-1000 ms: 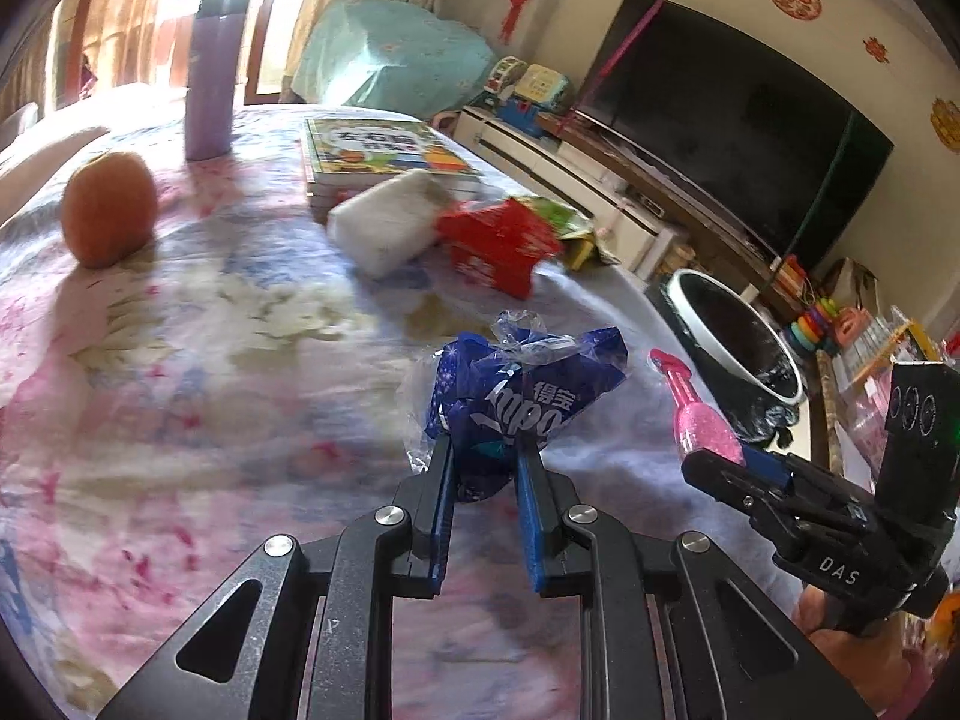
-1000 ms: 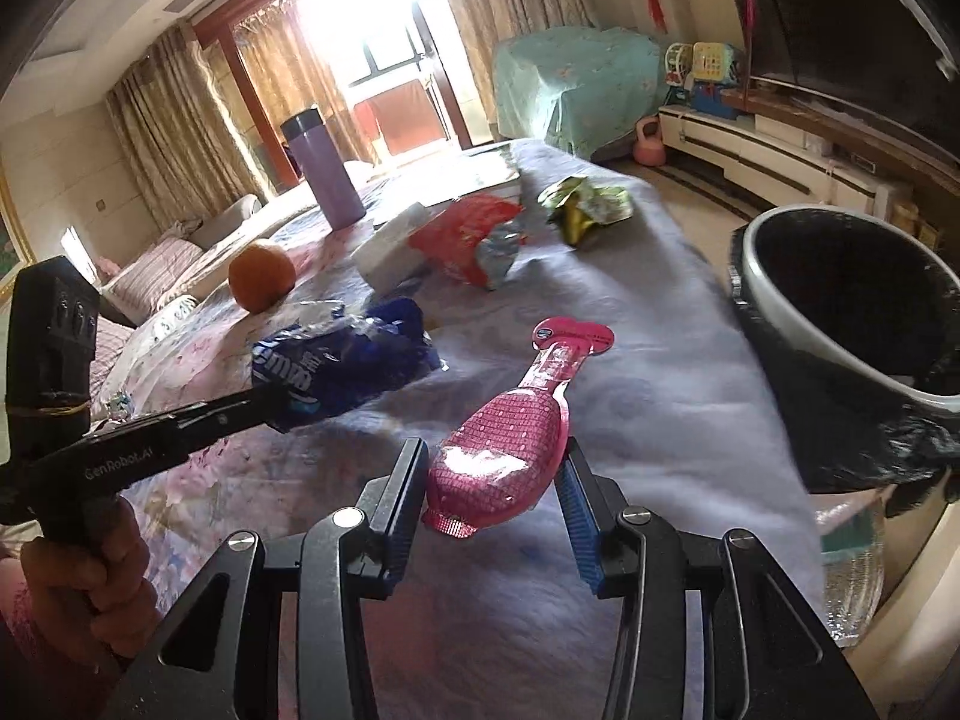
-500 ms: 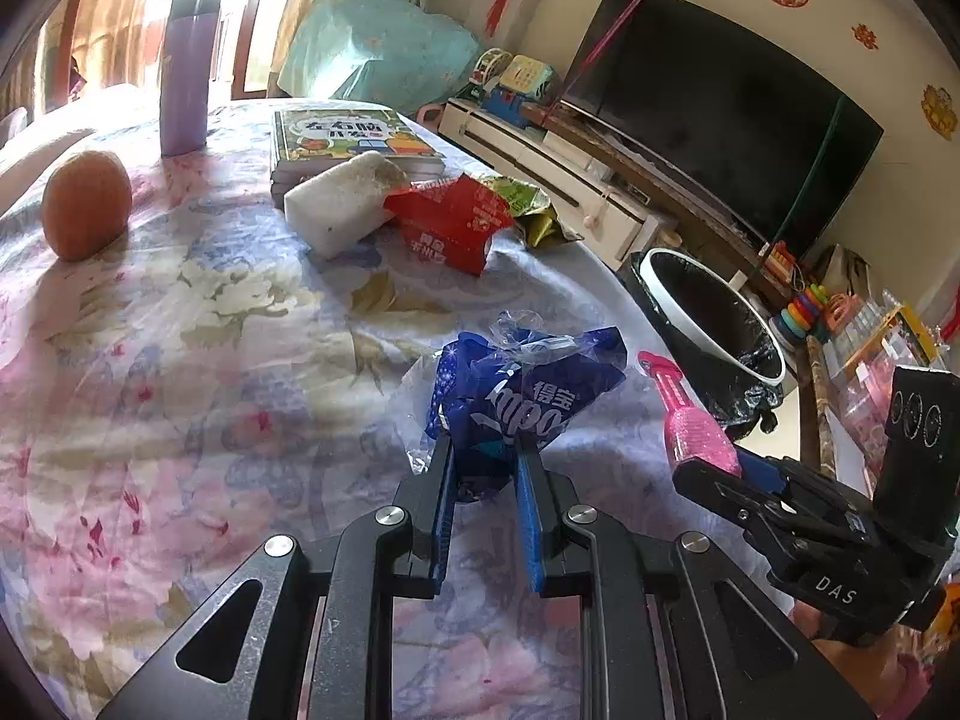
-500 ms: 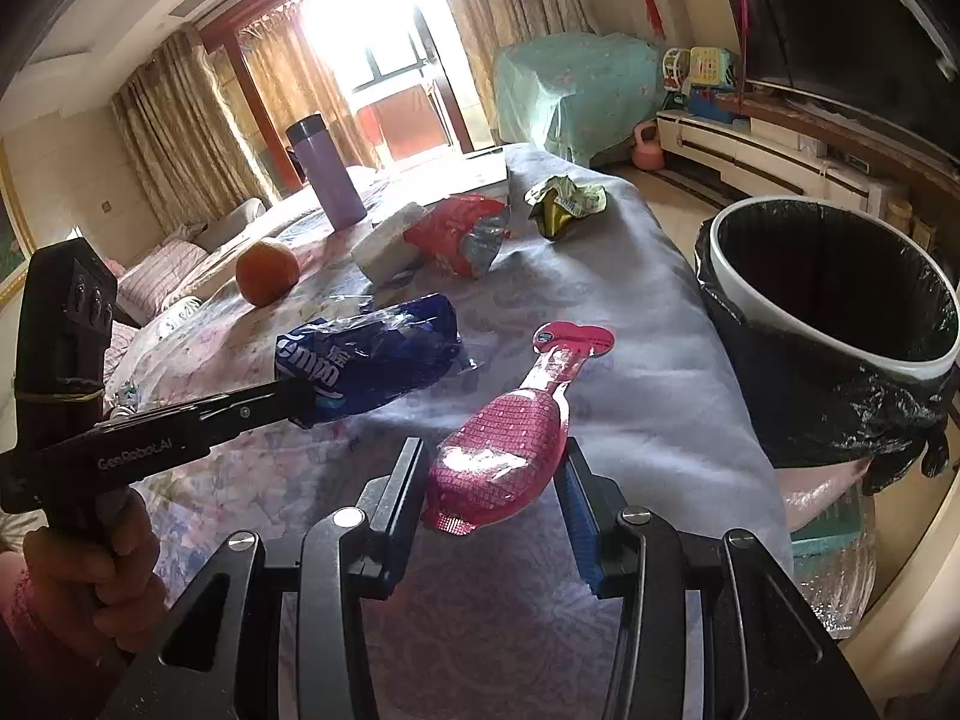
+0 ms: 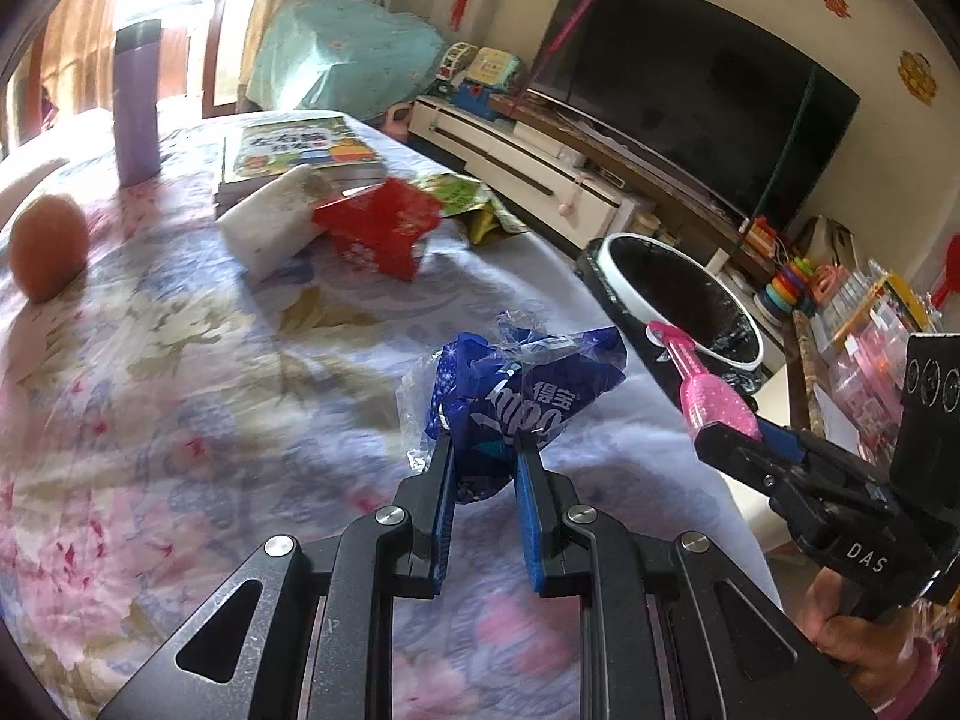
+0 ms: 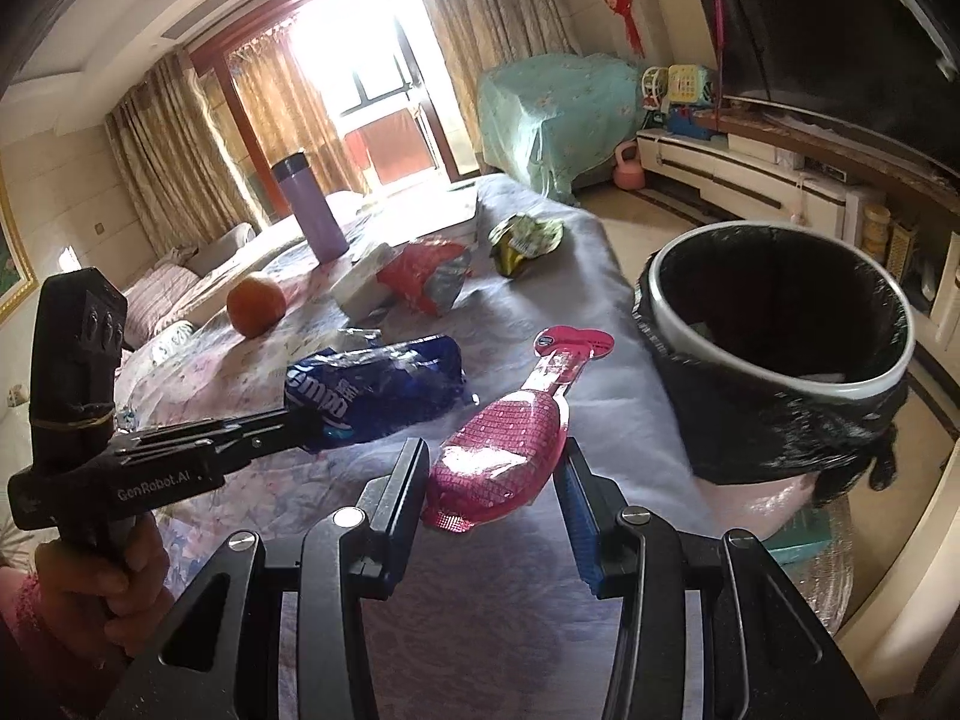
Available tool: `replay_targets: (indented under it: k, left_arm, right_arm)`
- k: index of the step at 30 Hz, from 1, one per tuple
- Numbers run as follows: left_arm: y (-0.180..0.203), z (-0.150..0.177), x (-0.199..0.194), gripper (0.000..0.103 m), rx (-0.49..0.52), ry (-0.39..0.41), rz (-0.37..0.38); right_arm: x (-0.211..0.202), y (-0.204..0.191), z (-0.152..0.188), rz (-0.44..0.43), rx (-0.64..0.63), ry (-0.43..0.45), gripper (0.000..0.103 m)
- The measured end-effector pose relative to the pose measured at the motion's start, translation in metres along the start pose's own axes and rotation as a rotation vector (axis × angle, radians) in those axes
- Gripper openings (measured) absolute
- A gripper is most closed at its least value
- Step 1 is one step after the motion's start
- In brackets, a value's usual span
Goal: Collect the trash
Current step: 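Carry the blue wrapper and pink hairbrush in both grippers over the bin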
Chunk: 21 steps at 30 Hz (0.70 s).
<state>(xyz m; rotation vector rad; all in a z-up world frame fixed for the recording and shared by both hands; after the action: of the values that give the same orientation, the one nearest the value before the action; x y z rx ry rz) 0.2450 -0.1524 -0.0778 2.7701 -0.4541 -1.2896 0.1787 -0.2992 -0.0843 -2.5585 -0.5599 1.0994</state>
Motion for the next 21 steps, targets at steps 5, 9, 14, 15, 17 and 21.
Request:
replay_targets:
  k: [5, 9, 14, 15, 17, 21]
  left_arm:
    - [0.017, -0.006, 0.001, 0.017, 0.028, 0.009, 0.006]
    - [0.031, -0.01, 0.001, 0.017, 0.05, 0.012, 0.012]
    - [0.045, -0.015, 0.001, 0.017, 0.071, 0.021, 0.017]
    - [0.047, -0.016, 0.001, 0.017, 0.076, 0.023, 0.017]
    - [0.053, -0.018, 0.001, 0.017, 0.084, 0.025, 0.02]
    - [0.064, -0.022, 0.003, 0.017, 0.104, 0.033, 0.026]
  right_arm:
    - [-0.015, 0.01, -0.006, 0.009, 0.009, 0.027, 0.044]
    - [-0.025, 0.018, -0.011, 0.02, 0.014, 0.049, 0.043]
    - [-0.035, 0.029, -0.016, 0.035, 0.014, 0.069, 0.043]
    - [-0.036, 0.03, -0.017, 0.037, 0.015, 0.072, 0.043]
    - [-0.04, 0.036, -0.018, 0.045, 0.02, 0.082, 0.043]
    - [-0.049, 0.048, -0.023, 0.065, 0.028, 0.099, 0.043]
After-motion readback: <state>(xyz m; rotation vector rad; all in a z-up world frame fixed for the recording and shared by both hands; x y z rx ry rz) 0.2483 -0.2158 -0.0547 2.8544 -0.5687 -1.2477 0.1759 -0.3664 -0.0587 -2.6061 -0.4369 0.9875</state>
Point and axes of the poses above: each gripper's, at about its wrist camera, not at the fingertips, and x roughly the way its jaws point, y to its right, z to its underside, the point moved 8 cm from there along x, roughly the way its jaws point, and after that the axes turned 10 degrees about -z, right-handed, at the moved point
